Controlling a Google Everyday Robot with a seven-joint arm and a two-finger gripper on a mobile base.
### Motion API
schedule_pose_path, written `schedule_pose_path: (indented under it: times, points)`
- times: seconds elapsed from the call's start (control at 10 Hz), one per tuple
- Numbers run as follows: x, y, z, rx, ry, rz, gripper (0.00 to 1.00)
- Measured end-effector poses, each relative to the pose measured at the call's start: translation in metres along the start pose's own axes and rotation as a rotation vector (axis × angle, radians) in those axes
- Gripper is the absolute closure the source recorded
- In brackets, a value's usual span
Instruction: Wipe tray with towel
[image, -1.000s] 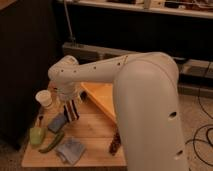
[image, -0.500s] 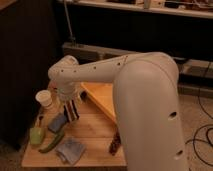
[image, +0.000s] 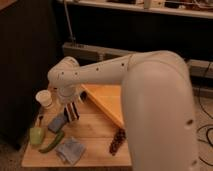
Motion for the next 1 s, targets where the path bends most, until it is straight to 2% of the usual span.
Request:
schedule_pose_path:
  times: [0.2, 0.4, 0.5, 0.7, 0.8, 1.0]
  points:
    - [0.039, 0.019, -0.007, -0.021, -0.011, -0.032, 0.29]
    - [0.077, 0.051, 0.000, -0.034, 0.011, -0.079, 0.29]
    - [0.095, 0.064, 0.011, -0.042, 0.036, -0.100, 0.29]
    - [0.122, 0.074, 0.042, -0.053, 0.094, -0.123, 0.29]
    - [0.132, 0.073, 0.059, -0.058, 0.129, -0.127, 0.29]
    - [0.140, 0.064, 0.079, -0.068, 0.181, -0.135, 0.29]
